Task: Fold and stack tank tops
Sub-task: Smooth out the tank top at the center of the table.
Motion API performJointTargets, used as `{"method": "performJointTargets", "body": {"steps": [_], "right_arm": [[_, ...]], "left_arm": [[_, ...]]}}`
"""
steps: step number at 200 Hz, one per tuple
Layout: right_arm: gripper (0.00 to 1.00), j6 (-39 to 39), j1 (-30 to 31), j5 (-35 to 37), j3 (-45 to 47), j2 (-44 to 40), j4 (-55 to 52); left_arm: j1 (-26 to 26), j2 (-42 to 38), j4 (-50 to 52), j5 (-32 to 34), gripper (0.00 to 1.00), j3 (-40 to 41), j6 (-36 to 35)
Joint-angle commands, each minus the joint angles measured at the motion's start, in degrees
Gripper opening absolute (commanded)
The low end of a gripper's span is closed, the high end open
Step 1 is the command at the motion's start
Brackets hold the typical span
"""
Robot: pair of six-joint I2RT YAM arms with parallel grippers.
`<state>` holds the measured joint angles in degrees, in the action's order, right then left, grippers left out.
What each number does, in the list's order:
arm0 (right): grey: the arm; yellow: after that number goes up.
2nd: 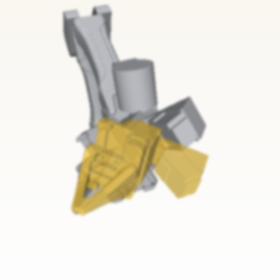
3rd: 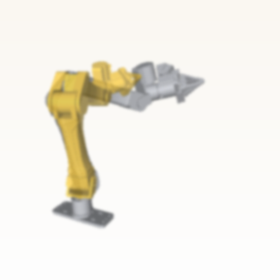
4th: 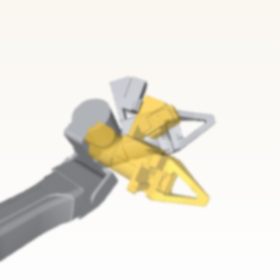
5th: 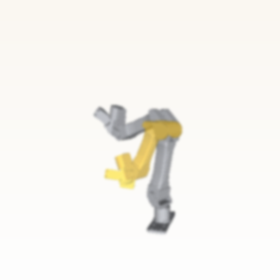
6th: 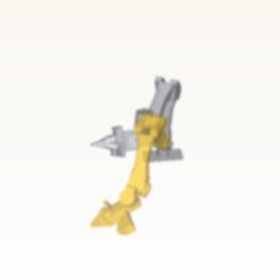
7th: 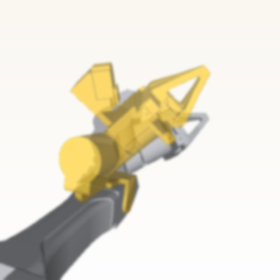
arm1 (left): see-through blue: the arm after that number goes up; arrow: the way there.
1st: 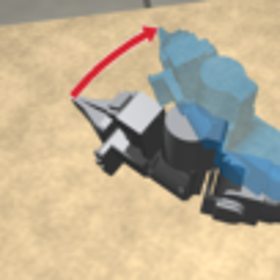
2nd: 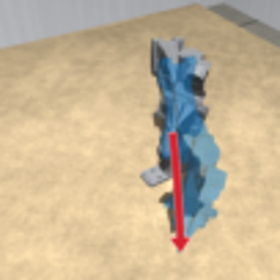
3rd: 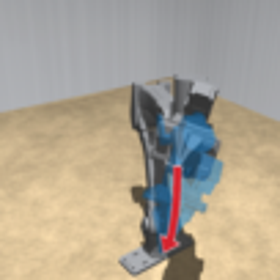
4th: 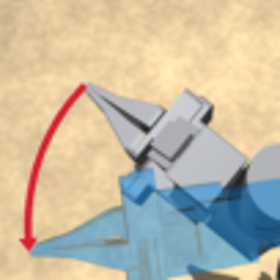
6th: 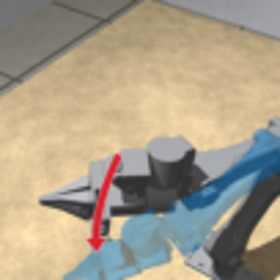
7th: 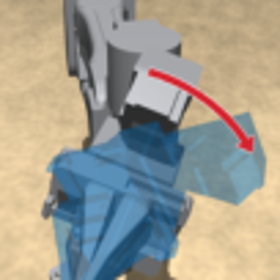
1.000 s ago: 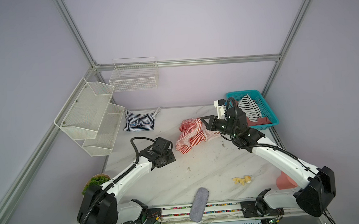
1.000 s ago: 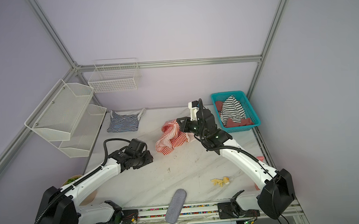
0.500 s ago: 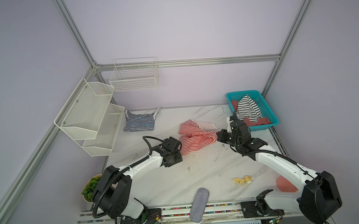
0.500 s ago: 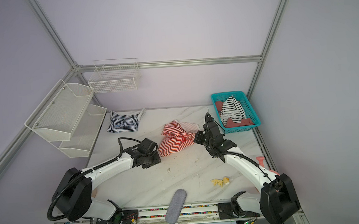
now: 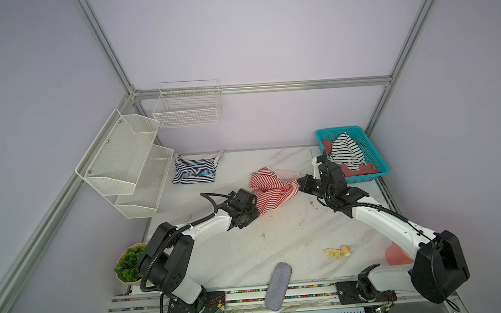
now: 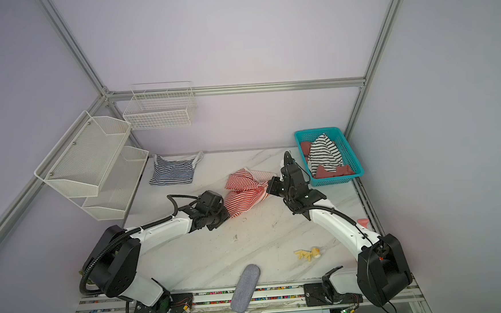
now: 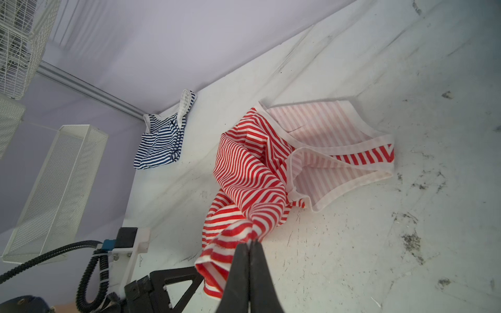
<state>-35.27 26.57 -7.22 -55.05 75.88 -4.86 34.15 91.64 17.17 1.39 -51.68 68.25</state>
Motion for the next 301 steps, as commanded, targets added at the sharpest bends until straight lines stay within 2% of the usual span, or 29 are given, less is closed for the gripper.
{"method": "performJointTargets", "body": {"steps": [1,29,53,68,88,117,140,164,220,245,276,301], "right_arm": [[0.00,0.20,-0.37,-0.69,-1.24,-0.31,1.60],[0.00,0.19,-0.50,-0.42,-1.24,-1.12,1.60],[0.00,0.19,-0.63,-0.58,-1.48,-1.47,1.48],[0.00,0.20,-0.73,-0.69,-1.71,-1.65,1.46],[0.00,0.23,-0.71,-0.90,-1.97,-1.54,1.58],[0.00,0.20,-0.65,-1.48,-2.40,-1.34,1.56],[0.00,0.20,-0.73,-1.65,-2.65,-1.94,1.40],[0.00,0.11,-0.69,-1.47,-3.17,-2.76,1.00],[0.00,0.20,-0.70,-5.93,-6.07,-4.78,0.42],[0.00,0.77,-0.72,-9.85,-7.81,-5.03,0.23],[0.00,1.12,-0.71,-12.35,-10.76,-5.92,-0.98],[0.00,0.53,-0.70,-13.59,-11.35,-7.27,-2.39]], "left_arm": [[0.03,2.61,-2.73,-1.38,0.41,-4.79,1.58],[-0.34,4.68,-2.27,0.15,0.43,-6.30,1.65],[-0.49,4.07,-0.95,4.57,0.42,-6.67,1.96],[-0.51,3.34,-0.80,6.85,0.36,-6.87,1.65],[-0.66,3.73,-0.80,8.51,0.22,-7.87,0.63],[-0.93,6.78,-1.26,6.52,0.00,-10.27,-0.87],[-1.05,7.60,-1.44,5.73,0.00,-11.72,-2.36],[-1.39,5.38,-0.55,7.67,0.00,-12.48,-4.72],[-2.77,-6.24,6.13,9.87,0.00,-17.79,-18.06],[-3.01,-9.88,11.50,11.33,0.00,-23.39,-25.58],[-3.14,-9.96,19.04,10.07,0.00,-33.69,-35.38],[-3.15,-5.22,27.85,5.44,0.00,-43.81,-42.46]]}}
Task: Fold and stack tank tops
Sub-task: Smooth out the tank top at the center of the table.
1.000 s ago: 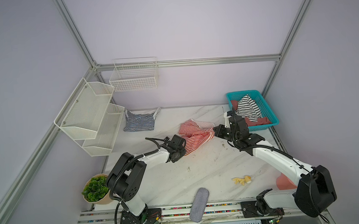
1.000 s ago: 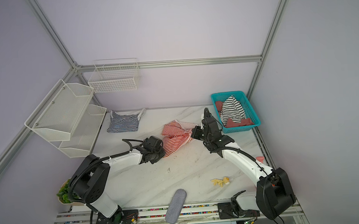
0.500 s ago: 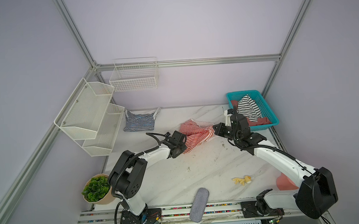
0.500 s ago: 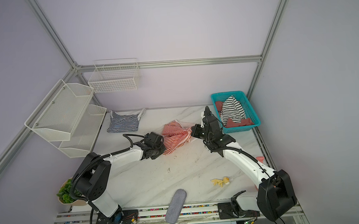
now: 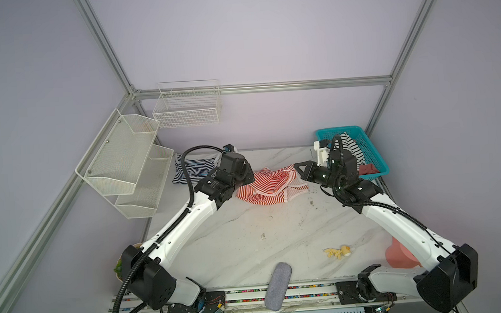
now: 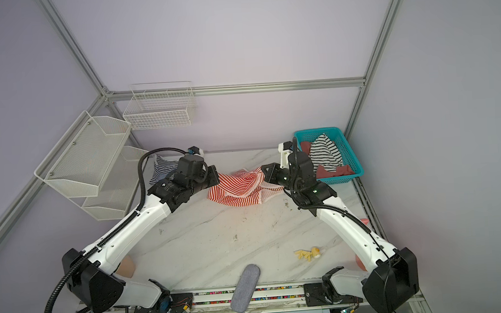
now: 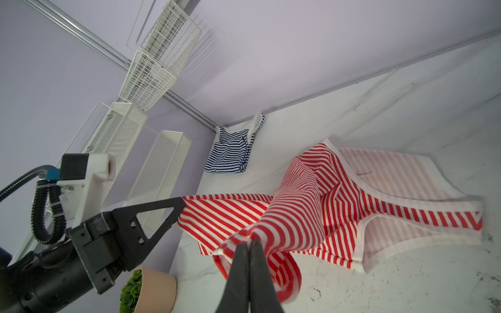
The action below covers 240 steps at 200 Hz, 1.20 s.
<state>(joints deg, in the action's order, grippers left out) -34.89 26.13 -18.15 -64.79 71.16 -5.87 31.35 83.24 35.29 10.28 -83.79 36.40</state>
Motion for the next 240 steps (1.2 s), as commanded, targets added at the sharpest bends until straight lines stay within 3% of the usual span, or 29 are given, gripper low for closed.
{"method": "performJointTargets", "body": {"steps": [1,67,126,143,171,199,222,240], "right_arm": [[0.00,0.17,-0.28,-2.76,-1.63,-2.62,-1.45],[0.00,0.68,-0.40,-2.61,5.01,-1.24,-2.15],[0.00,4.32,-6.93,2.66,5.20,4.67,-1.76],[0.00,5.22,-9.62,3.20,3.94,6.76,-1.84],[0.00,6.14,-12.23,2.10,2.14,11.19,-1.14],[0.00,6.77,-12.69,0.71,0.63,15.12,-0.30],[0.00,6.87,-12.85,0.40,-0.21,17.48,0.22],[0.00,6.92,-13.02,0.40,-0.71,18.68,0.45]], "left_arm": [[-0.34,3.38,10.03,-3.71,0.00,-11.99,-10.85],[-0.08,20.15,16.05,-14.88,0.00,-10.73,-17.92],[0.11,39.68,17.80,-20.73,0.00,-19.96,-18.14],[0.00,42.40,19.66,-19.93,0.18,-24.66,-17.61],[-0.62,40.38,21.40,-15.45,0.49,-28.94,-15.79],[-1.41,33.59,21.43,-10.68,0.69,-28.01,-14.13],[-1.43,26.84,21.37,-7.10,0.75,-23.51,-12.53],[-0.61,21.22,20.74,-5.34,0.65,-17.29,-10.64]]}}
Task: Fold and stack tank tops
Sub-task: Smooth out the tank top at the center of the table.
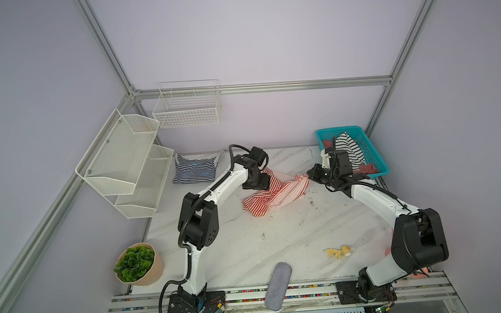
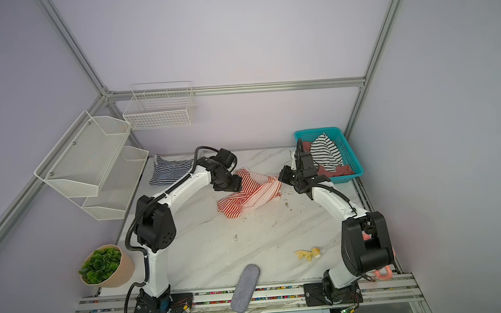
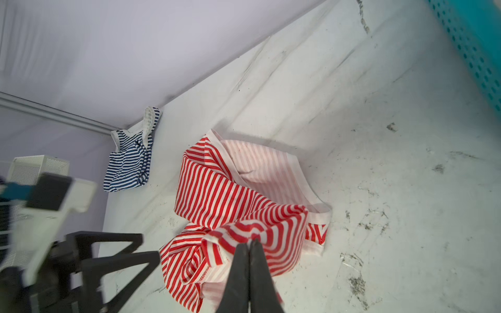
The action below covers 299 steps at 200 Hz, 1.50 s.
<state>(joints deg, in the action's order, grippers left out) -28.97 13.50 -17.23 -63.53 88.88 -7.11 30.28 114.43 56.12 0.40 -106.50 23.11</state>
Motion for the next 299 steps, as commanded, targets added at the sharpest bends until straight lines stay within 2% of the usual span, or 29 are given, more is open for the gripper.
{"method": "performJointTargets", "body": {"steps": [1,24,47,65,104,133,265,299], "right_arm": [[0.00,1.01,-0.44,-0.52,-1.96,0.99,1.73],[0.00,1.19,-0.58,-0.23,-2.26,1.73,2.01],[0.00,1.28,-0.75,-0.60,-2.21,1.80,2.10],[0.00,1.37,-0.85,-0.61,-1.91,1.48,2.11],[0.00,1.03,-0.95,-0.87,-0.37,0.47,2.94],[0.00,0.85,-0.93,-1.29,0.43,0.40,3.37],[0.00,0.32,-1.26,-1.57,2.40,0.09,4.40],[0.00,0.33,-1.30,-1.48,2.53,-0.18,4.40]], "left_arm": [[0.52,-10.26,-0.16,4.66,0.65,5.77,2.78],[4.36,-14.77,-1.19,6.93,0.50,13.29,4.49],[9.09,-15.21,-0.84,9.75,0.41,18.78,6.64],[10.83,-13.66,-0.83,9.87,0.36,21.67,9.08],[11.98,-9.51,-1.79,12.99,0.36,23.44,12.82],[11.97,-6.54,-2.58,14.09,0.44,22.78,14.41],[11.73,1.51,-5.27,13.57,0.44,20.59,16.04],[11.12,2.84,-5.72,13.46,0.41,20.70,16.69]]}}
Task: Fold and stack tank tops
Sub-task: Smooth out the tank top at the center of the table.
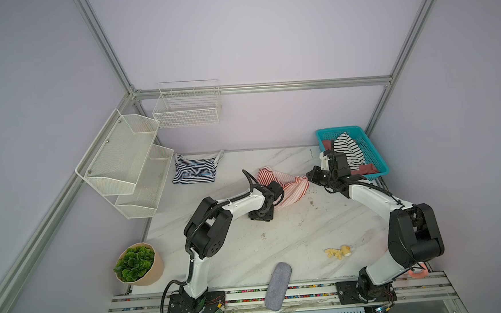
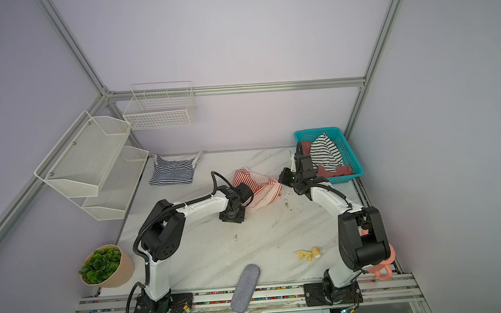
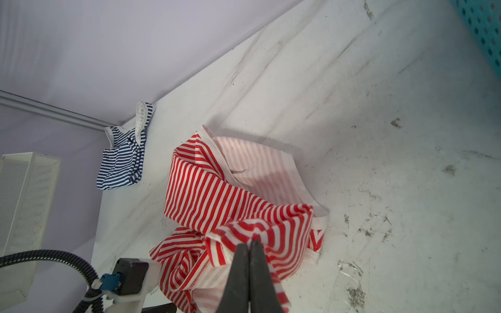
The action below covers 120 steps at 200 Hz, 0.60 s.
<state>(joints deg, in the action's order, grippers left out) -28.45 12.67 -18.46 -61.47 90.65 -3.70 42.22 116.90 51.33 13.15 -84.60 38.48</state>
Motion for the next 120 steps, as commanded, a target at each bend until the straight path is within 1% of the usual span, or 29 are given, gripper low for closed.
{"method": "performJointTargets", "body": {"steps": [1,28,55,83,110,120], "right_arm": [[0.00,-0.20,-0.46,-0.26,0.52,-1.96,0.98],[0.00,-0.21,-0.49,-0.26,0.50,-1.95,1.03],[0.00,-0.31,-0.60,-0.38,0.65,-1.85,1.10],[0.00,-0.25,-0.54,-0.40,0.73,-2.02,1.07],[0.00,-0.21,-0.63,-0.61,0.31,-2.55,0.82],[0.00,-0.28,-0.63,-0.78,-0.24,-3.00,0.52]], "left_arm": [[-0.82,0.36,-1.00,0.73,0.41,-1.15,1.33],[-1.86,0.65,-2.06,0.44,0.37,-0.66,1.72],[-2.64,0.83,-2.83,0.12,0.29,-0.41,1.60],[-3.34,0.22,-2.90,-0.38,0.15,-0.41,0.71],[-3.71,-2.98,-1.32,0.19,0.01,-0.68,-1.22],[-3.94,-4.74,-0.21,1.31,0.00,-0.83,-2.03]]}}
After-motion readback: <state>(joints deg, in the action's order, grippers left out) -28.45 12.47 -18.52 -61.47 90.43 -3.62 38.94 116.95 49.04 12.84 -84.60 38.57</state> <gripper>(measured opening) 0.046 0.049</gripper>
